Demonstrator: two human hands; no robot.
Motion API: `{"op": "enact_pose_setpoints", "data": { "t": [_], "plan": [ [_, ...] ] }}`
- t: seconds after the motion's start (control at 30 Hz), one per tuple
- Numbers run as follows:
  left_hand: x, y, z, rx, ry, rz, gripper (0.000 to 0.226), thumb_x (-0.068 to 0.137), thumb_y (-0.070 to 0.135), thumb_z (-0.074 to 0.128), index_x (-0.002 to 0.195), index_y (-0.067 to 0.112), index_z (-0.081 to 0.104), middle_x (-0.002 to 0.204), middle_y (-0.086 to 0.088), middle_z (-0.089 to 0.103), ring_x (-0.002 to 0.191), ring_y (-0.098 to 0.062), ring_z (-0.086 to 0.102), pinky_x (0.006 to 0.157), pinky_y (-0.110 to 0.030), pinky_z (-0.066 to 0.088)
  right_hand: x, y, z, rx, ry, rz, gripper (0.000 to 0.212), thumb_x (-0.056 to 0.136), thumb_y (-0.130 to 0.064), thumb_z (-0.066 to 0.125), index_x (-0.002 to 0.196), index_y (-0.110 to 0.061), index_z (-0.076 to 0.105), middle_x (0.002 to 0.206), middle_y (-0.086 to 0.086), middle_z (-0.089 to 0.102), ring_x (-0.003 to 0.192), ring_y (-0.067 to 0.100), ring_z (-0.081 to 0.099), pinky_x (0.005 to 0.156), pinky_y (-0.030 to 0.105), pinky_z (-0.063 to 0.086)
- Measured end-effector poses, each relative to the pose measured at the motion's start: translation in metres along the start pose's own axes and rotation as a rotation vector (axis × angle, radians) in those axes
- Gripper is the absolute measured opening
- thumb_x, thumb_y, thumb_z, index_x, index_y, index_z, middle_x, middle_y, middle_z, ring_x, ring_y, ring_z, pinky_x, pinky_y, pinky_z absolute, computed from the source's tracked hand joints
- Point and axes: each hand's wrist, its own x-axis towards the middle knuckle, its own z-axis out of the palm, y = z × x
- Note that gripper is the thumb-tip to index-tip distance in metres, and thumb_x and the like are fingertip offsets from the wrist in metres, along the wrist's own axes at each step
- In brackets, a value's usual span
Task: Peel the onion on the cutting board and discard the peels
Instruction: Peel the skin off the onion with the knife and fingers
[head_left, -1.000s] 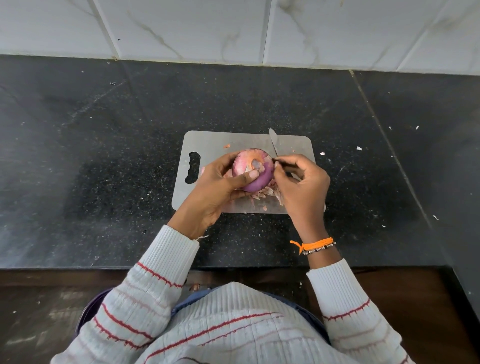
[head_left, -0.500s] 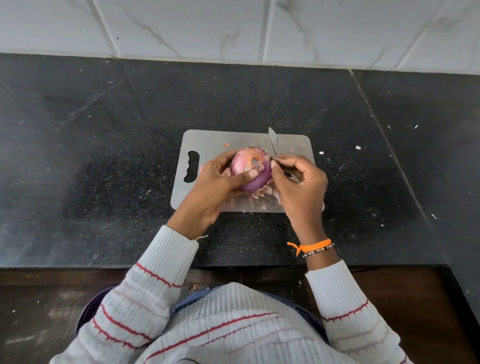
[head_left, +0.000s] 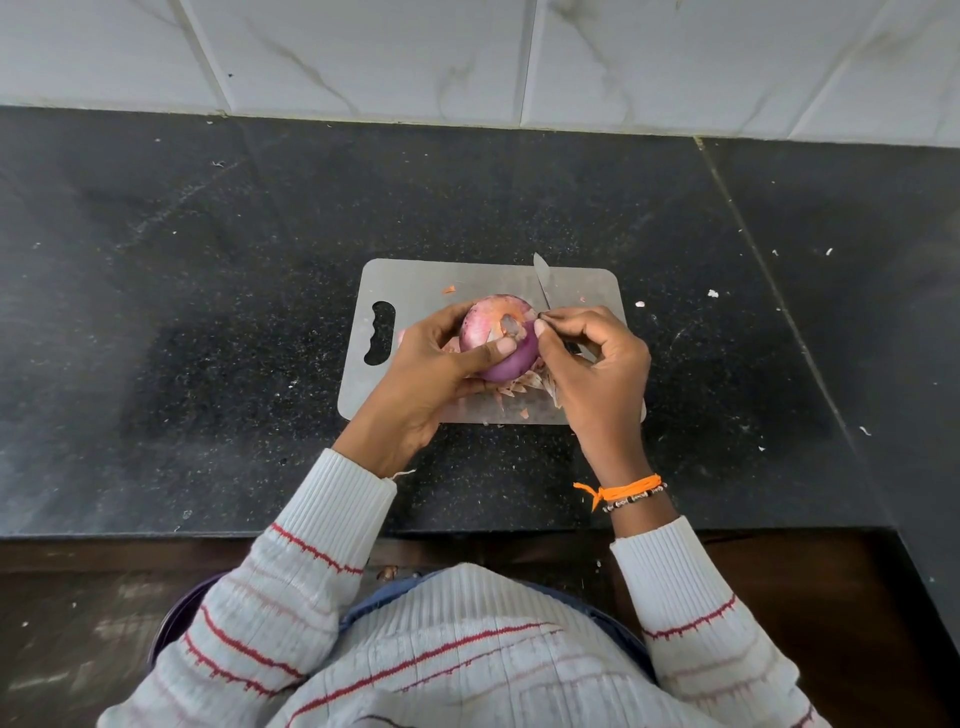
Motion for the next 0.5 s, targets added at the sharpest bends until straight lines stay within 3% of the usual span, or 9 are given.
{"op": "enact_pose_setpoints", "data": {
  "t": [0.2,0.37,0.5],
  "plan": [
    [0.0008,-0.0019,-0.0004,-0.007,0.003,-0.019,0.047,0.075,0.004,0.070,0.120,0.006,0.056,0.112,-0.005,0.062,0.086,-0.017,0.068,0.072,-0.031,0.059,0.0010,0.0004,0.0014,-0.021,0.020,-0.005,0.005,0.081,0.000,0.067,0.081,-0.005,0.069,0.079,0.004,0.066,0.076,0.009,0.062,0.070,0.015,0.050],
    [0.0029,-0.0030,-0.0034,-0.018,0.009,-0.043,0.047,0.077,0.008,0.069,0.122,0.006,0.056,0.117,-0.009,0.061,0.088,-0.018,0.069,0.071,-0.028,0.059,-0.0009,0.0025,0.0011,0.202,0.029,0.282,0.015,0.093,-0.016,0.056,0.094,-0.008,0.070,0.089,0.006,0.072,0.086,0.018,0.069,0.077,0.036,0.056],
    [0.0034,-0.0044,-0.0028,-0.002,0.012,-0.042,0.050,0.075,0.009,0.071,0.122,0.006,0.056,0.115,-0.008,0.063,0.088,-0.019,0.070,0.076,-0.033,0.059,-0.0017,-0.0007,0.0015,0.147,0.004,0.211,0.008,0.086,-0.014,0.067,0.093,-0.010,0.069,0.091,0.006,0.070,0.088,0.015,0.067,0.078,0.028,0.055]
  ]
}}
